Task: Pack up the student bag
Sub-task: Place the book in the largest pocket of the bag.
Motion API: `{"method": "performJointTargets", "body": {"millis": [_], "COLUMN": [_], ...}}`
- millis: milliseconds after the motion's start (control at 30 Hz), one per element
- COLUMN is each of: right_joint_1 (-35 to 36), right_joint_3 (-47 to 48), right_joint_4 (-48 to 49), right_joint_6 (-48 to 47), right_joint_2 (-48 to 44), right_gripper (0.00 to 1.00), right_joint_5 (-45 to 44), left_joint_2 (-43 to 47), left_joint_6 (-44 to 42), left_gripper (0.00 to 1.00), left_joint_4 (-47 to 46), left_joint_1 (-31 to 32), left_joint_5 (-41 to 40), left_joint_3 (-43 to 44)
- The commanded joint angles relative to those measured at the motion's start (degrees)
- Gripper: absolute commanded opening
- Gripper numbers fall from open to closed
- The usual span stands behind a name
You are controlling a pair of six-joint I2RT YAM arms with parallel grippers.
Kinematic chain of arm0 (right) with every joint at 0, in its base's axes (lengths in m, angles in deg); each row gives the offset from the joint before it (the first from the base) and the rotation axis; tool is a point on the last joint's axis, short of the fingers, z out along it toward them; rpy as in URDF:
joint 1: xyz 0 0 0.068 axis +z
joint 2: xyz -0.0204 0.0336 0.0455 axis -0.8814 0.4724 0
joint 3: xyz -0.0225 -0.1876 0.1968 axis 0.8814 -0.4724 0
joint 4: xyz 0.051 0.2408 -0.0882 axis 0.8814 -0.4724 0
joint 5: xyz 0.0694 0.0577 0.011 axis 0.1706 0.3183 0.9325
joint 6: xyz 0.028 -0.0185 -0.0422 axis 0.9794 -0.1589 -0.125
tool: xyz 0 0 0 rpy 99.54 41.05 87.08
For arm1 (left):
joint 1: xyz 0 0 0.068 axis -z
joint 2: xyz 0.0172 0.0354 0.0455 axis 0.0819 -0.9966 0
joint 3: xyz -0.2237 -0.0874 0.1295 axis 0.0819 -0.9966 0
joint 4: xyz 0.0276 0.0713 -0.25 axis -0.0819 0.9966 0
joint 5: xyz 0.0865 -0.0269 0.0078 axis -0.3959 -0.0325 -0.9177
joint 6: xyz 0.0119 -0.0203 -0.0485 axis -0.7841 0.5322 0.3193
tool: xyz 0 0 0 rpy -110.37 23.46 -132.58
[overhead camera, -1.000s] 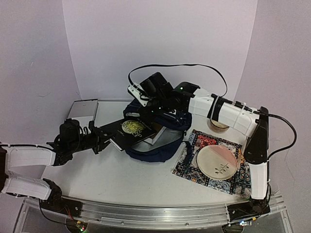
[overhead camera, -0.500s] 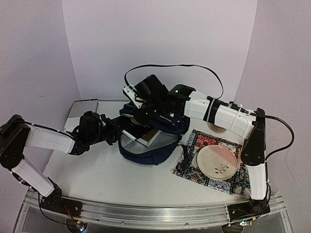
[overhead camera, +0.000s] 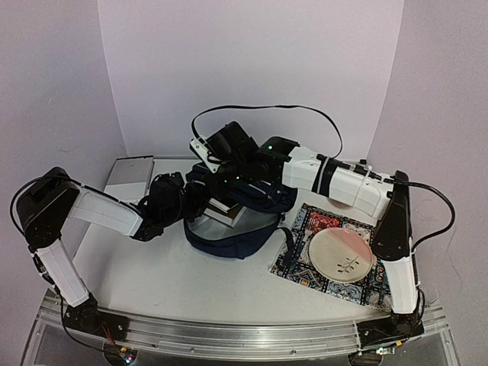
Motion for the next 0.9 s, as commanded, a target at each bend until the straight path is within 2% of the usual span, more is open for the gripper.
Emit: {"method": "performJointTargets", "body": {"millis": [0, 67, 167, 200, 433, 533, 567, 667, 733, 867], "right_joint_1": [0.65, 0.67, 0.7, 0.71, 0.67, 0.64, 0.64, 0.65, 0.41, -0.25], "right_joint_3": [2.11, 1.67, 1.06, 0.94, -0.22, -0.46, -0.62, -0.84, -0.67, -0.95], "right_joint_4": [4.24, 4.25, 4.4, 4.41, 5.03, 5.25, 5.34, 5.47, 5.56, 5.64], "right_joint_6": [0.25, 0.85, 1.27, 1.27, 4.67, 5.4, 5.47, 5.03, 4.88, 4.69], "right_joint_2": [-0.71, -0.91, -1.18, -1.34, -2.41, -2.38, -2.37, -2.27, -2.09, -1.71], "right_gripper": [0.0, 0.0, 0.0, 0.0, 0.0, 0.0, 0.0, 0.0, 0.0, 0.0], "right_joint_5": [-2.03, -1.81, -1.59, -1.66, -1.26, -0.02, 0.08, -1.08, -1.46, -2.38], "left_joint_2": [2.93, 3.69, 3.44, 3.19, 2.4, 1.56, 0.79, -1.82, -2.38, -1.43], "left_joint_6": [-4.96, -4.91, -4.42, -3.55, 2.75, 2.4, 2.24, 1.34, 1.39, -0.16], "left_gripper": [0.34, 0.29, 0.06, 0.02, 0.0, 0.0, 0.02, 0.26, 0.33, 0.42], "left_joint_4": [-8.03, -8.18, -8.56, -8.61, -9.81, -9.98, -9.95, -9.95, -10.02, -9.95], "left_joint_1": [1.19, 1.48, 2.37, 2.62, 4.34, 5.09, 5.14, 5.17, 5.26, 5.35], "left_joint_5": [-10.56, -14.6, -18.67, -19.29, -25.59, -28.93, -28.64, -25.76, -24.78, -23.18], "left_joint_3": [-0.11, -0.78, -0.22, -0.14, -2.08, -1.13, -0.46, 1.1, 0.32, -2.2]}}
